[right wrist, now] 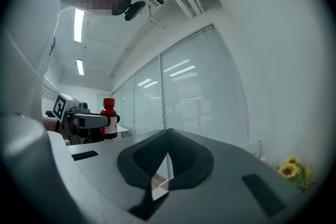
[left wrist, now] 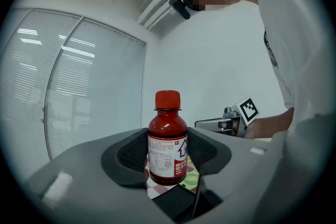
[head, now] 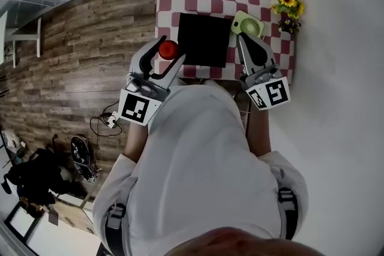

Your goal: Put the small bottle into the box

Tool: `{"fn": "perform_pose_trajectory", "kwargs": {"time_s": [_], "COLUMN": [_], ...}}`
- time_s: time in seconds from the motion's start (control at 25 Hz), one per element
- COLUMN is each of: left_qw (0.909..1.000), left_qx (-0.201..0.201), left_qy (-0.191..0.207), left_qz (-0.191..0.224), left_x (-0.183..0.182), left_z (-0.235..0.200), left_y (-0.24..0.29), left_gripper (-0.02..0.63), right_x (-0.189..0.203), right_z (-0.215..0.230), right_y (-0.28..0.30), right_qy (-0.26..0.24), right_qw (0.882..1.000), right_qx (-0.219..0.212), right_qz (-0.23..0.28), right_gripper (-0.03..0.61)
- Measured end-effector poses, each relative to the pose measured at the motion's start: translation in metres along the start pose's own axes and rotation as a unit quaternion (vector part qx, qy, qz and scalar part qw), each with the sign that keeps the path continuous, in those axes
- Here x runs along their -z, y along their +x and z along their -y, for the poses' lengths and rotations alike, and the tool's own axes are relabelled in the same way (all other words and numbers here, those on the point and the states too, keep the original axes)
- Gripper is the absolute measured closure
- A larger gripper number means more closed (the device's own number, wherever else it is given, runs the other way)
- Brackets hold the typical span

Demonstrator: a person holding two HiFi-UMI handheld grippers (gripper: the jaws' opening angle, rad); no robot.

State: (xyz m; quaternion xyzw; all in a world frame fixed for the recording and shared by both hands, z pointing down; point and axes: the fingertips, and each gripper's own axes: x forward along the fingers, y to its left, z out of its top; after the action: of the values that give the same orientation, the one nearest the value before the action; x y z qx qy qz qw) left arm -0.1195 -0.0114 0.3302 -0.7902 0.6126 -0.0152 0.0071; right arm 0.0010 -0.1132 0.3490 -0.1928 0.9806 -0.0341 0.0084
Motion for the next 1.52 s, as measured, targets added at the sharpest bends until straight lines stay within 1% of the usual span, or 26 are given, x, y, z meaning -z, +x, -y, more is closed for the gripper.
{"fn": "perform_pose_trajectory", "kwargs": {"time_s": [0.16,0.24,0.36,0.52,0.6,0.72,0.84,0.96,1.0,1.08,1.16,1.32,1.4,1.52], "left_qw": [0.9999,0.9998,0.9998,0.9998,0.9997,0.9987,0.9974,0.9922,0.9913,0.9912,0.9892,0.9865,0.9864,0.9871], "left_qx": [-0.005,-0.010,-0.014,-0.011,-0.003,0.014,0.032,0.064,0.071,0.079,0.089,0.094,0.094,0.097], "left_qy": [0.005,0.004,0.006,0.005,0.011,0.032,0.041,0.083,0.087,0.084,0.094,0.104,0.099,0.081], "left_qz": [-0.010,-0.015,-0.010,-0.014,-0.023,-0.037,-0.049,-0.067,-0.069,-0.066,-0.069,-0.085,-0.091,-0.098], "left_x": [0.002,0.001,0.001,0.005,0.009,0.019,0.028,0.036,0.037,0.039,0.041,0.052,0.059,0.070], "left_z": [-0.004,-0.008,-0.010,-0.006,-0.003,0.005,0.016,0.029,0.033,0.039,0.043,0.045,0.046,0.046], "left_y": [-0.003,-0.006,-0.008,-0.010,-0.010,-0.005,0.001,0.006,0.008,0.012,0.016,0.023,0.026,0.030], "left_gripper": [0.393,0.393,0.393,0.393,0.393,0.393,0.393,0.393,0.393,0.393,0.393,0.393,0.393,0.393], "right_x": [-0.001,-0.004,-0.004,-0.002,-0.002,-0.001,0.002,0.003,0.004,0.006,0.006,0.007,0.008,0.010], "right_z": [-0.009,-0.019,-0.031,-0.037,-0.038,-0.039,-0.038,-0.033,-0.032,-0.029,-0.026,-0.021,-0.022,-0.022], "right_y": [0.010,0.015,0.015,0.008,0.005,-0.003,-0.015,-0.027,-0.031,-0.039,-0.045,-0.052,-0.055,-0.058], "right_qy": [0.006,0.001,-0.008,-0.008,-0.009,-0.009,-0.009,-0.008,-0.007,-0.007,-0.007,-0.006,-0.006,-0.005], "right_qw": [1.000,1.000,0.999,0.999,1.000,1.000,1.000,1.000,1.000,1.000,1.000,0.999,0.999,0.999], "right_qx": [-0.009,-0.020,-0.032,-0.031,-0.028,-0.020,-0.006,0.009,0.013,0.021,0.030,0.043,0.046,0.053], "right_qz": [-0.001,0.002,0.005,0.004,0.004,0.004,0.000,-0.002,-0.003,-0.005,-0.005,-0.005,-0.006,-0.008], "right_gripper": [0.577,0.577,0.577,0.577,0.577,0.577,0.577,0.577,0.577,0.577,0.577,0.577,0.577,0.577]}}
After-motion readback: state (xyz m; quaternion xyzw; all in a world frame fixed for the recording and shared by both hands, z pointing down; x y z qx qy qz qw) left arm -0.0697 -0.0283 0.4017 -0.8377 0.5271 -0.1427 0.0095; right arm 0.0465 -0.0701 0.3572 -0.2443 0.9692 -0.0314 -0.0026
